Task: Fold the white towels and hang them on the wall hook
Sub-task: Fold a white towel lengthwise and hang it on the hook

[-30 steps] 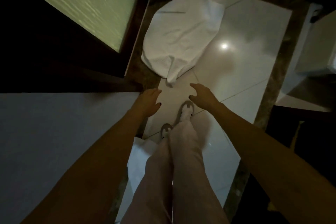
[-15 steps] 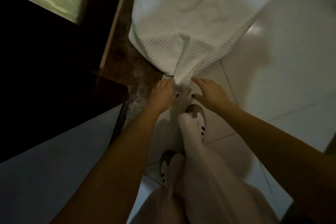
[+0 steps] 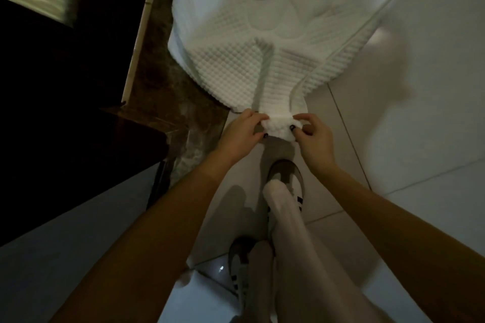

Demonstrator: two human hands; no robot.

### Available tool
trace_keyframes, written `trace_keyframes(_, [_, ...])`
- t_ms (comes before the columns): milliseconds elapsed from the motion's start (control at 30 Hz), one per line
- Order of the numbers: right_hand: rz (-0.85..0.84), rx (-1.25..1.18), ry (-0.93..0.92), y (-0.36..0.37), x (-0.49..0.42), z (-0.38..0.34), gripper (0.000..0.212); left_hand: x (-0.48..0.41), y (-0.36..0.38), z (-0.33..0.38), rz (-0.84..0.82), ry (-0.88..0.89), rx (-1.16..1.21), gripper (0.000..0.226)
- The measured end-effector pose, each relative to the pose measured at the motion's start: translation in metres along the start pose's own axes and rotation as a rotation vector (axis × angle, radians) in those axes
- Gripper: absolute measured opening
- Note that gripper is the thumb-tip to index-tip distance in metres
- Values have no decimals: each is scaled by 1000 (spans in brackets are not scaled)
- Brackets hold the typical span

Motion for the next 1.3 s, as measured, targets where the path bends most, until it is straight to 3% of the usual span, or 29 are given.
trace_keyframes(167, [-21, -300, 141, -34, 56, -60, 13, 42, -24, 63, -42, -9, -44, 40])
trace_keyframes(267, [-8, -380, 143, -61, 92, -107, 16, 69, -51, 113, -24, 35, -115, 29])
trace_keyframes(333, [-26, -349, 106, -78, 119, -142, 10, 90, -78, 147, 25, 67, -131, 23])
trace_keyframes(433, [-62, -246, 45, -101, 162, -197, 22, 122, -128, 195, 73, 138, -150, 23])
trace_keyframes(567, [81, 30, -90, -129, 217, -279, 11, 166, -194, 266, 27, 208, -208, 23])
trace_keyframes(900, [248, 111, -352, -210, 371, -471, 18, 314, -304, 430, 49, 294, 207, 14])
trace_keyframes(1167, [437, -17, -426, -281, 469, -557, 28, 387, -289, 569, 51, 313, 388, 43])
trace_keyframes(1233, [484, -76, -430, -297, 487, -568, 26, 390, -280, 606, 34, 336, 416, 39])
trace_keyframes(1300, [514, -116, -428, -318, 503, -572, 22, 389, -274, 640, 49, 425, 417, 22])
Point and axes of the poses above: each hand's wrist, its own x-axis away from the middle knuckle, its own y-axis out of the palm, z = x × y, the point moved 2 cm from there along -x, towards the middle knuckle, and after that the axes turned 8 degrees about -z, right-handed, at the moved point
